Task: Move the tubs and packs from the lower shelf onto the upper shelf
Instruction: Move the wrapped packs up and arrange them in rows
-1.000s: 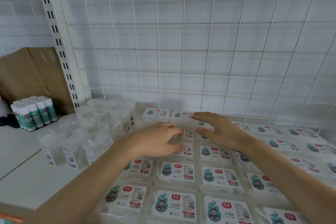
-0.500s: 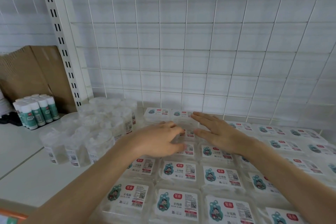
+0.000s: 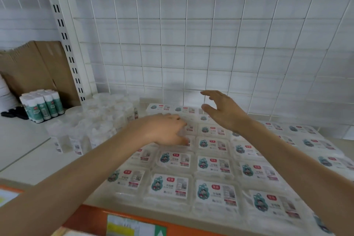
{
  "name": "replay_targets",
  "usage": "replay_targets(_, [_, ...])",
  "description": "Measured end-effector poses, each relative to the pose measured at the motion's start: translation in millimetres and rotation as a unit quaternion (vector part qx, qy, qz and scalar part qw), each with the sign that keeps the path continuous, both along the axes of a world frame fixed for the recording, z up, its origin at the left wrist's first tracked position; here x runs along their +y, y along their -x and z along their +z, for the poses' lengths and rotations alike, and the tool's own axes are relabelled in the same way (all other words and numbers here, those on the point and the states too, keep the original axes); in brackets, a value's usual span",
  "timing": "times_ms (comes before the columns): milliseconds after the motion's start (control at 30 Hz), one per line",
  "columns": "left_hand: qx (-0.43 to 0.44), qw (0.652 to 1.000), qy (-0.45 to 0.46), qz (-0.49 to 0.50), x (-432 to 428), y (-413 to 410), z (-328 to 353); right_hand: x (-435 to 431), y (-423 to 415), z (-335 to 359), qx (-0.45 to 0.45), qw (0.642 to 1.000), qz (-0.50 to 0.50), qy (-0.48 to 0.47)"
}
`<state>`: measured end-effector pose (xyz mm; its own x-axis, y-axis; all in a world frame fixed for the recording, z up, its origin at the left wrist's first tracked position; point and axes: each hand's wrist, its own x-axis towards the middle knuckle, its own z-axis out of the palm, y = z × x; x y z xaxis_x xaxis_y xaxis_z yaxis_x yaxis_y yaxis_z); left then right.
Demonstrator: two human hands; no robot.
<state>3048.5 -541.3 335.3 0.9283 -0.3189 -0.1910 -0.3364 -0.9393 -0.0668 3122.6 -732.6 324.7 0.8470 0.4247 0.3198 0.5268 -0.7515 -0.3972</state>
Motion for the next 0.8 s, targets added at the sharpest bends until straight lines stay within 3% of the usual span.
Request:
replay_targets(200, [-0.042,0.999,0.000,-0.002,-30,22,2,-7,28,8,0.010,0.993,-0.007,0.116])
replay_targets(533, [-0.042,0.999,0.025,0.015,-39,87,4,-39,118,-1,0.014,0.985,-0.053,0.165])
replay_targets(800, [-0.076,0.996,0.039,-0.015,-25,165,5,-48,222,-8,0.011,0.981,-0.124,0.151])
